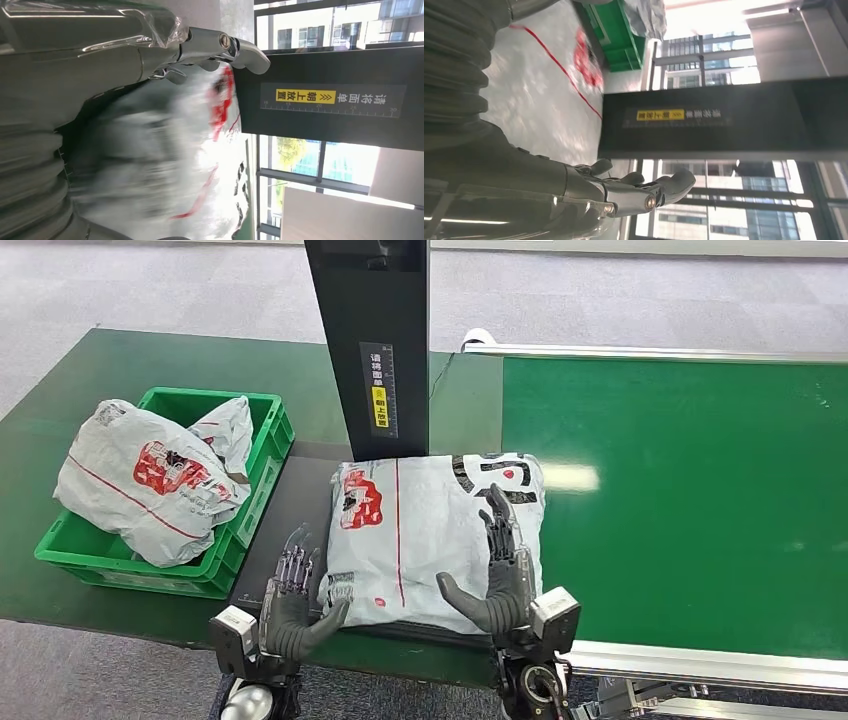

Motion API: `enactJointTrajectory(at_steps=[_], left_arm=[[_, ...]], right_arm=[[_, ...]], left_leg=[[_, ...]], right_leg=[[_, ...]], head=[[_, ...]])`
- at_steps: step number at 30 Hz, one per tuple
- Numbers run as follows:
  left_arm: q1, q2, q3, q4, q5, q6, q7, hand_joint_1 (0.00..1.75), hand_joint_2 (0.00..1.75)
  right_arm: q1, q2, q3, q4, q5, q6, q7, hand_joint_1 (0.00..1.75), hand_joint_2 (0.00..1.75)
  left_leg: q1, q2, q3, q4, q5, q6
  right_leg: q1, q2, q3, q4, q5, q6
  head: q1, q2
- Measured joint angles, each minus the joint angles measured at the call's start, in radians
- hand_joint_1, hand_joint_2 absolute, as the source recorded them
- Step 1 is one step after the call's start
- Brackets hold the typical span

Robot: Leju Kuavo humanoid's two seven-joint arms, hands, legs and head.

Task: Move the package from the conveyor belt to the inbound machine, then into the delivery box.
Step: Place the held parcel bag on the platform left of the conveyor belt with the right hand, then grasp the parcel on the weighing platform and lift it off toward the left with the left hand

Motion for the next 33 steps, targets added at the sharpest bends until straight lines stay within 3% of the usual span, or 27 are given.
enactJointTrajectory(at_steps=[9, 14, 23, 26, 33], left_arm=[[0.001, 0.004, 0.003, 0.0, -0.001, 0.009, 0.0, 0.0, 1.75], [0.002, 0.005, 0.005, -0.005, -0.017, 0.031, 0.0, 0.0, 1.75], [0.018, 0.015, 0.004, -0.052, -0.144, 0.129, 0.0, 0.0, 1.75], [0.031, 0.019, -0.01, -0.063, -0.24, 0.199, 0.0, 0.0, 1.75], [0.074, 0.035, -0.095, -0.07, -0.667, 0.426, 0.053, 0.0, 1.75]], right_arm=[[0.044, -0.044, -0.16, -0.045, -0.024, 0.021, 0.0, 0.0, 1.75], [0.072, -0.045, -0.25, -0.044, -0.05, 0.098, 0.0, 0.0, 1.75], [0.096, -0.038, -0.39, 0.016, 0.015, 0.085, 0.0, 0.0, 1.75], [0.116, -0.029, -0.41, 0.028, 0.017, 0.092, 0.0, 0.0, 1.75], [0.143, -0.013, -0.422, 0.034, 0.04, 0.098, 0.0, 0.0, 1.75]], left_leg=[[0.0, 0.0, 0.0, 0.0, 0.0, 0.0], [0.0, 0.0, 0.0, 0.0, 0.0, 0.0], [0.0, 0.0, 0.0, 0.0, 0.0, 0.0], [0.0, 0.0, -0.001, 0.0, 0.0, 0.0], [0.0, 0.0, -0.001, 0.0, 0.0, 0.0]], right_leg=[[0.0, 0.0, 0.0, 0.0, 0.0, 0.0], [0.0, 0.0, 0.0, 0.0, 0.0, 0.0], [0.0, 0.0, 0.0, 0.0, 0.0, 0.0], [0.0, 0.0, 0.0, 0.0, 0.0, 0.0], [0.0, 0.0, 0.0, 0.0, 0.0, 0.0]], head=[[0.0, 0.0], [0.0, 0.0], [0.0, 0.0], [0.0, 0.0], [0.0, 0.0]])
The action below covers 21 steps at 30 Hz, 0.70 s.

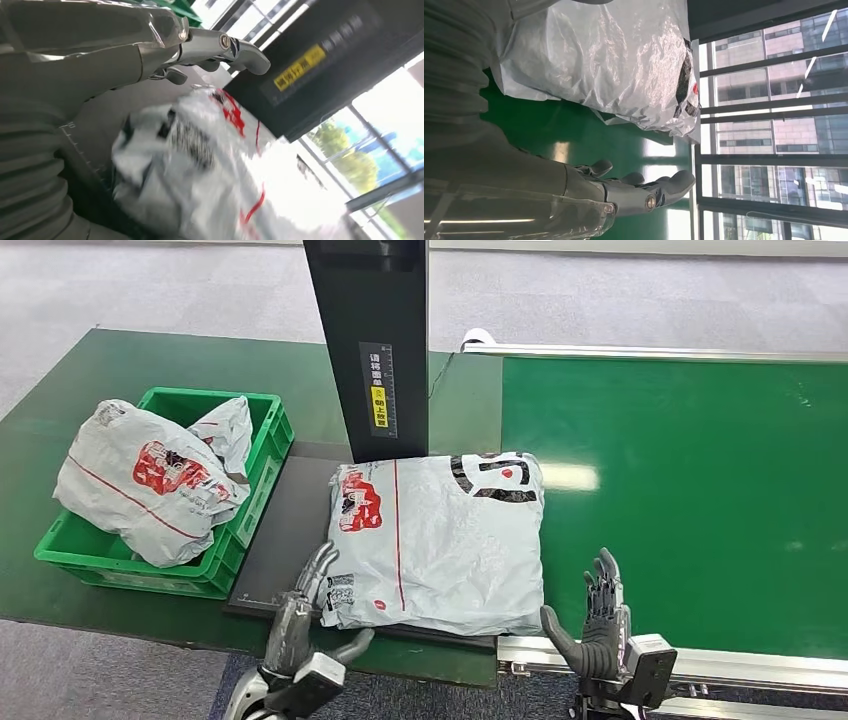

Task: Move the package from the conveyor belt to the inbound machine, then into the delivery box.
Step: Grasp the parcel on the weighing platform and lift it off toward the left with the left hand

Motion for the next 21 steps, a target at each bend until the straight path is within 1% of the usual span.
enactJointTrajectory(at_steps=[4, 9, 13, 17, 21], left_arm=[[0.017, 0.011, -0.052, 0.0, -0.127, 0.033, 0.048, 0.0, 1.75], [0.023, 0.03, -0.101, 0.01, -0.199, 0.07, 0.093, 0.0, 1.75], [0.017, 0.041, -0.123, 0.027, -0.22, 0.106, 0.114, 0.0, 1.75], [-0.008, 0.043, -0.127, 0.05, -0.279, 0.192, 0.153, 0.0, 1.75], [-0.056, 0.041, -0.125, 0.08, -0.403, 0.285, 0.217, 0.0, 1.75]], right_arm=[[-0.001, 0.005, -0.01, 0.004, 0.005, 0.002, 0.0, 0.0, 1.75], [0.0, 0.008, -0.026, 0.005, 0.01, 0.011, 0.0, 0.0, 1.75], [0.0, 0.014, -0.04, 0.005, 0.017, 0.018, 0.0, 0.0, 1.75], [0.001, 0.021, -0.051, 0.002, 0.025, 0.022, 0.0, 0.0, 1.75], [0.005, 0.031, -0.064, -0.007, 0.034, 0.031, 0.0, 0.0, 1.75]], left_leg=[[0.0, 0.0, 0.0, 0.0, 0.0, 0.0], [0.0, 0.0, 0.0, 0.0, 0.0, 0.0], [0.0, 0.0, 0.0, 0.0, 0.0, 0.0], [0.0, 0.0, 0.001, 0.0, 0.0, 0.0], [0.0, 0.0, 0.001, 0.0, 0.0, 0.0]], right_leg=[[0.0, 0.0, 0.0, 0.0, 0.0, 0.0], [0.0, 0.0, 0.0, 0.0, 0.0, 0.0], [0.0, 0.0, 0.0, 0.0, 0.0, 0.0], [0.0, 0.0, 0.0, 0.0, 0.0, 0.0], [0.0, 0.0, 0.001, 0.0, 0.0, 0.0]], head=[[0.0, 0.0], [0.0, 0.0], [0.0, 0.0], [0.0, 0.0], [0.0, 0.0]])
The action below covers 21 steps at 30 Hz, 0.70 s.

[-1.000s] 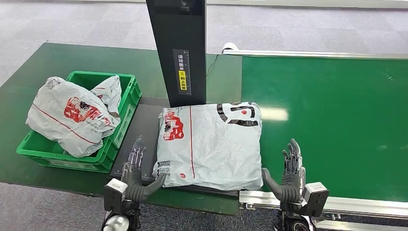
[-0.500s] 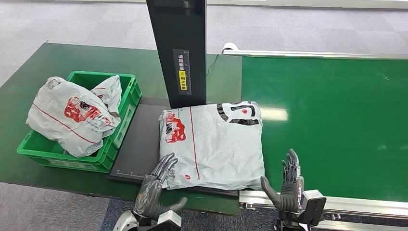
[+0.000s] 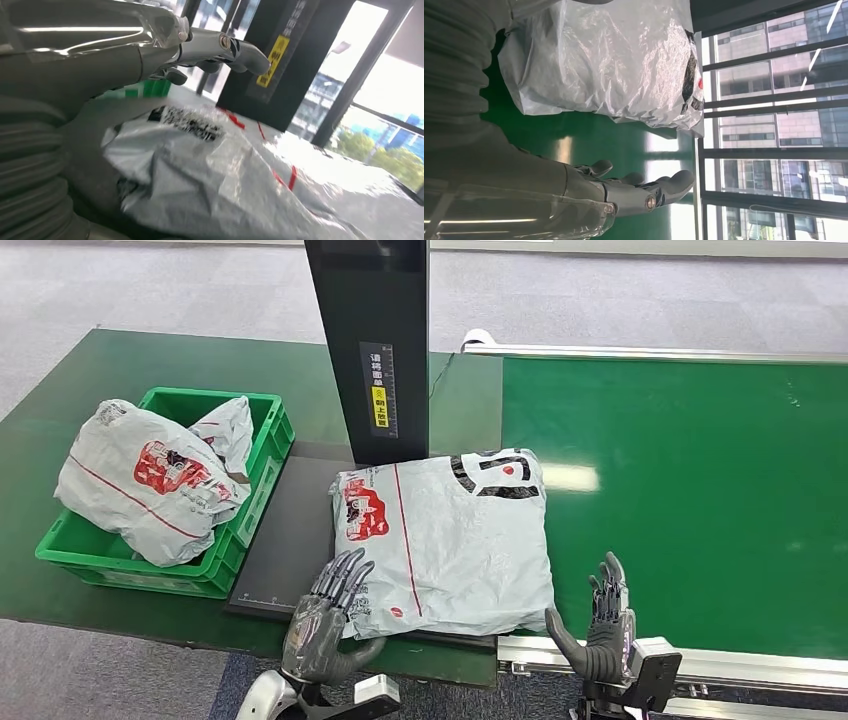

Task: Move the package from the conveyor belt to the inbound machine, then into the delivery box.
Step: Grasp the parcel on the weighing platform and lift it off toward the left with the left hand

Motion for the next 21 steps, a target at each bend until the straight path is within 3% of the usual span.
enactJointTrajectory(at_steps=[2, 6, 8, 21], left_arm=[[-0.024, -0.005, 0.002, 0.012, -0.057, 0.024, 0.028, 0.02, 1.75], [-0.061, -0.019, 0.019, 0.022, -0.157, 0.039, 0.074, 1.68, 1.75], [-0.08, -0.025, 0.035, 0.027, -0.193, 0.039, 0.09, 1.75, 1.75], [-0.189, -0.039, 0.106, 0.204, -0.266, 0.04, 0.106, 1.75, 1.75]], right_arm=[[0.003, 0.005, -0.004, -0.007, 0.004, 0.003, 0.0, 0.0, 1.75], [0.007, 0.014, -0.011, -0.021, 0.013, 0.007, 0.0, 0.0, 1.75], [0.008, 0.019, -0.015, -0.025, 0.018, 0.009, 0.0, 0.0, 1.75], [0.006, 0.05, -0.036, -0.048, 0.044, 0.034, 0.0, 0.0, 1.75]], left_leg=[[0.0, 0.0, 0.0, 0.0, 0.0, 0.0], [0.0, 0.0, 0.0, 0.0, 0.0, 0.0], [0.0, 0.0, 0.0, 0.0, 0.0, 0.0], [0.0, 0.0, 0.0, 0.0, 0.0, 0.0]], right_leg=[[0.0, 0.0, 0.0, 0.0, 0.0, 0.0], [0.0, 0.0, 0.0, 0.0, 0.0, 0.0], [0.0, 0.0, 0.0, 0.0, 0.0, 0.0], [0.0, 0.0, 0.0, 0.0, 0.0, 0.0]], head=[[0.0, 0.0], [0.0, 0.0], [0.0, 0.0], [0.0, 0.0]])
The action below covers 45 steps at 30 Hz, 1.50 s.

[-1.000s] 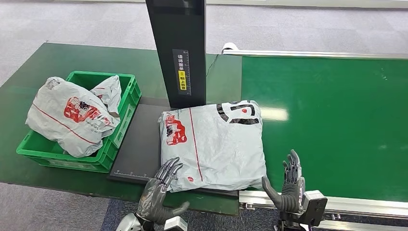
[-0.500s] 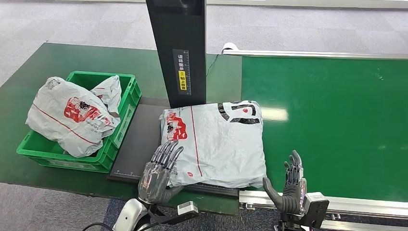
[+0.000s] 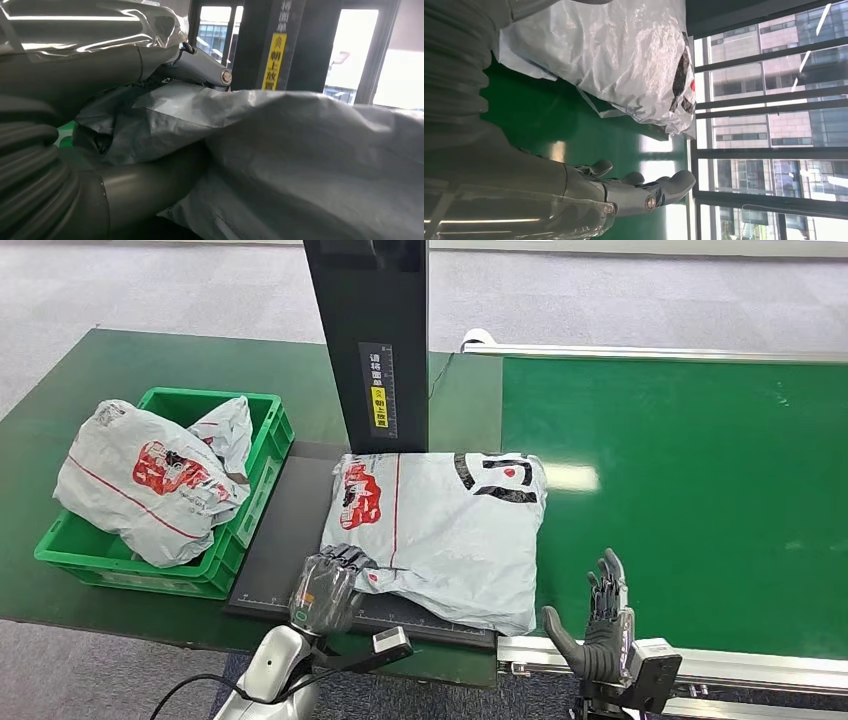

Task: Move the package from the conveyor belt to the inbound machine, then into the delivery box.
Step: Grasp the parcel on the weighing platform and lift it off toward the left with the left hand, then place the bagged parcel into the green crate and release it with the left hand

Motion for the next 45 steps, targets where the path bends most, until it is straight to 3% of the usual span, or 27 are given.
enactJointTrajectory(at_steps=[6, 12, 22, 27, 33, 40, 45], left_arm=[[-0.013, 0.002, 0.004, 0.034, 0.068, -0.008, -0.046, 1.75, 1.75], [-0.01, 0.02, 0.004, -0.059, 0.055, -0.036, -0.042, 1.75, 1.75], [-0.087, 0.132, 0.004, -0.312, -0.084, -0.052, 0.061, 1.75, 1.75], [-0.192, 0.214, 0.024, -0.417, -0.011, -0.086, 0.061, 1.75, 1.75], [-0.395, 0.325, 0.094, -0.487, 0.059, -0.15, 0.05, 1.75, 1.75], [-0.601, 0.412, 0.173, -0.46, 0.026, -0.15, 0.077, 1.75, 1.75], [-0.705, 0.454, 0.229, -0.394, 0.017, -0.144, 0.087, 1.75, 1.75]], right_arm=[[-0.001, 0.008, -0.019, -0.012, 0.002, 0.008, 0.0, 0.0, 1.75], [-0.001, 0.012, -0.037, -0.018, 0.003, 0.015, 0.0, 0.0, 1.75], [-0.002, 0.009, -0.054, -0.018, -0.013, 0.005, 0.0, 0.0, 1.75], [-0.001, 0.004, -0.063, -0.022, -0.021, -0.003, 0.0, 0.0, 1.75], [-0.001, 0.002, -0.068, -0.026, -0.027, -0.007, 0.0, 0.0, 1.75], [-0.015, 0.0, -0.068, -0.025, -0.031, -0.014, 0.0, 0.0, 1.75], [-0.026, -0.002, -0.062, -0.021, -0.035, -0.015, 0.0, 0.0, 1.75]], left_leg=[[0.0, 0.0, 0.0, 0.0, 0.0, 0.0], [0.0, 0.0, 0.0, 0.0, 0.0, 0.0], [0.0, 0.0, 0.0, 0.0, 0.001, 0.0], [0.0, 0.0, 0.0, 0.0, 0.002, 0.0], [0.001, 0.0, 0.0, 0.0, 0.002, -0.001], [0.001, 0.0, 0.0, 0.0, 0.002, -0.001], [0.001, 0.001, 0.0, 0.0, 0.002, -0.001]], right_leg=[[0.0, 0.0, 0.0, 0.0, 0.0, 0.0], [0.0, 0.0, 0.0, 0.0, 0.0, 0.0], [0.0, 0.0, 0.0, 0.0, 0.0, 0.0], [0.001, 0.0, 0.0, 0.001, 0.001, -0.001], [0.001, 0.0, 0.0, 0.001, 0.001, -0.001], [0.001, 0.0, 0.0, 0.001, 0.001, -0.001], [0.001, 0.0, 0.0, 0.001, 0.001, -0.001]], head=[[0.0, 0.0], [0.0, 0.0], [0.0, 0.0], [0.0, 0.0], [0.0, 0.0], [0.0, 0.0], [0.0, 0.0]])
